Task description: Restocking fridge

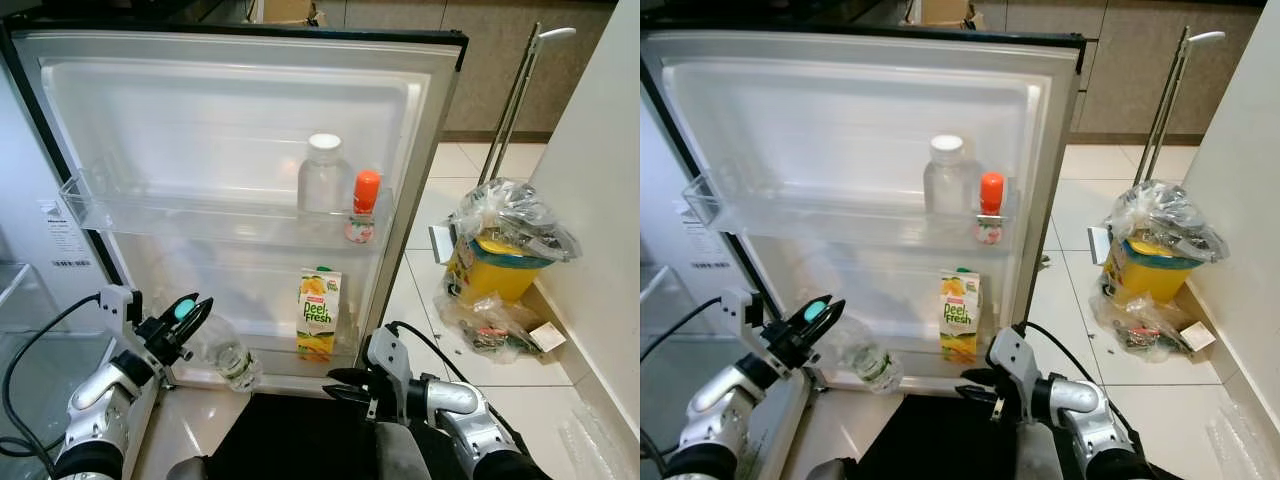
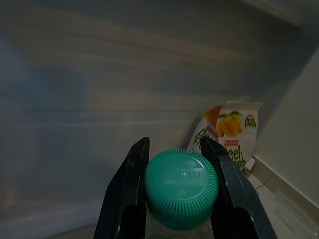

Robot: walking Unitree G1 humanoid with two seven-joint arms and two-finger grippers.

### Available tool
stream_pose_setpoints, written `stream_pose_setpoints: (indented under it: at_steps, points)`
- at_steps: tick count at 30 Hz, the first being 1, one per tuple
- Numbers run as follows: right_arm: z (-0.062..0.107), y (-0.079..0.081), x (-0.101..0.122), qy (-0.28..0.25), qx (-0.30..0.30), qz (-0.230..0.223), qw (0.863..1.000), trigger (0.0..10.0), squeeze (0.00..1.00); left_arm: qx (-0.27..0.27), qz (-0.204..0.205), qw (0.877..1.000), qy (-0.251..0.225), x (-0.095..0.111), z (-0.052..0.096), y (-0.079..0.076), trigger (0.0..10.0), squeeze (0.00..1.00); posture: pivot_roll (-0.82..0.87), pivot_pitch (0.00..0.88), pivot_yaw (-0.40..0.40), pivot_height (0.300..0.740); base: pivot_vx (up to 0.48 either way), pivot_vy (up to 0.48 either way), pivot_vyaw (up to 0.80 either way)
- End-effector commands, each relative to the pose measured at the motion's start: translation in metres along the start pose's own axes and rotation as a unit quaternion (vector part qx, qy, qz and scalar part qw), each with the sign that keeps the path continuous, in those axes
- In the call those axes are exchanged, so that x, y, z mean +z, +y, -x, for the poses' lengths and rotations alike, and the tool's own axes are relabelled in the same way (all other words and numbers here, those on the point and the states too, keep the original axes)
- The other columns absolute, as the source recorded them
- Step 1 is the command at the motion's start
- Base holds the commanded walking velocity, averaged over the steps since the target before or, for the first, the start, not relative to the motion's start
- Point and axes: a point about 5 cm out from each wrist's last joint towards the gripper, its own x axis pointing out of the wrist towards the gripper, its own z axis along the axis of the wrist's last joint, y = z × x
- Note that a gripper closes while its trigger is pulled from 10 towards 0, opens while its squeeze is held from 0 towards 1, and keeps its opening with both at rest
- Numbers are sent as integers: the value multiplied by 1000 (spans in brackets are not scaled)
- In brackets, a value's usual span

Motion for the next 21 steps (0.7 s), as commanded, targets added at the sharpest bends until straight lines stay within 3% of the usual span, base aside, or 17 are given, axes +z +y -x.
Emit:
stream_pose_setpoints:
  at_steps: [1,8,21]
  points:
    - [1,6,-2,-5,1,3,1000,10000,0,-9,-8,1000,-27,9,-12,-4,10000,0,-76,0,-44,480,0,0,0]
    - [2,8,-2,-13,0,-6,1000,10000,0,-20,-6,999,-28,9,-18,-9,10000,0,-82,0,-42,480,0,0,0]
    - [14,-4,1,-9,-33,-5,999,10000,0,-61,1,998,-23,5,-31,-25,10000,0,-83,0,-42,480,0,0,0]
